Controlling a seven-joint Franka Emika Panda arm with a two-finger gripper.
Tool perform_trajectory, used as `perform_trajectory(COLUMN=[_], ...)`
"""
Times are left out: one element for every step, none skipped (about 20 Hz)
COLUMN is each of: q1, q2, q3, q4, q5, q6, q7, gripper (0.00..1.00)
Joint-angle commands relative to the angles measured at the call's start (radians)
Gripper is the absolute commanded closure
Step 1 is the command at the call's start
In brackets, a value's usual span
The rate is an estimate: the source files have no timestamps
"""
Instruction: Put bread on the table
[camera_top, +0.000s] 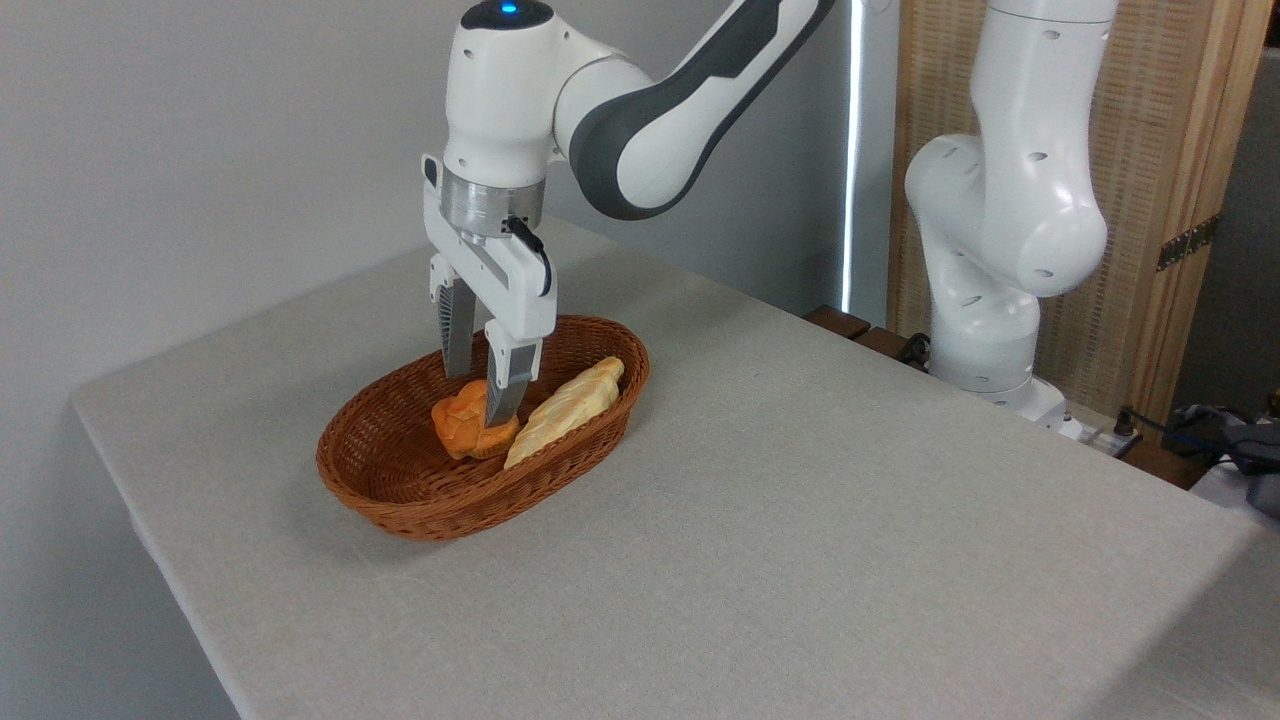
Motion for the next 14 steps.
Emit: perform_trajectory(q1=[-0.013, -0.013, -0.011, -0.011, -0.011, -0.011, -0.01, -0.01, -0.007, -0.007, -0.005, -0.004, -0.004, -0.004], q2=[0.008, 0.011, 0.014, 0.017, 0.021, 0.023, 0.025, 0.025, 0.025, 0.025, 0.025, 0.026, 0.025, 0.025], q3=[0.011, 0.011, 0.011, 0.011, 0.011, 0.011, 0.011, 0.011, 0.011, 0.011, 0.011, 0.011, 0.011, 0.011], q4=[-0.007, -0.007, -0.007, -0.007, -0.009, -0.01, -0.01, -0.01, -0.009, -0.01, -0.009, -0.009, -0.009, -0.009], q5=[0.03, 0.033, 0.052, 0.061, 0.061, 0.061, 0.061, 0.061, 0.061, 0.061, 0.059, 0.056, 0.052, 0.05], q6=[0.023, 0.023, 0.023, 0.023, 0.023, 0.023, 0.023, 0.023, 0.023, 0.025, 0.025, 0.025, 0.026, 0.026], q7=[0.014, 0.017, 0.041, 0.07, 0.086, 0.086, 0.086, 0.086, 0.086, 0.086, 0.086, 0.086, 0.086, 0.084], gripper=[0.0, 0.0, 0.0, 0.0, 0.0, 0.0, 0.01, 0.06, 0.21, 0.31, 0.43, 0.49, 0.51, 0.55])
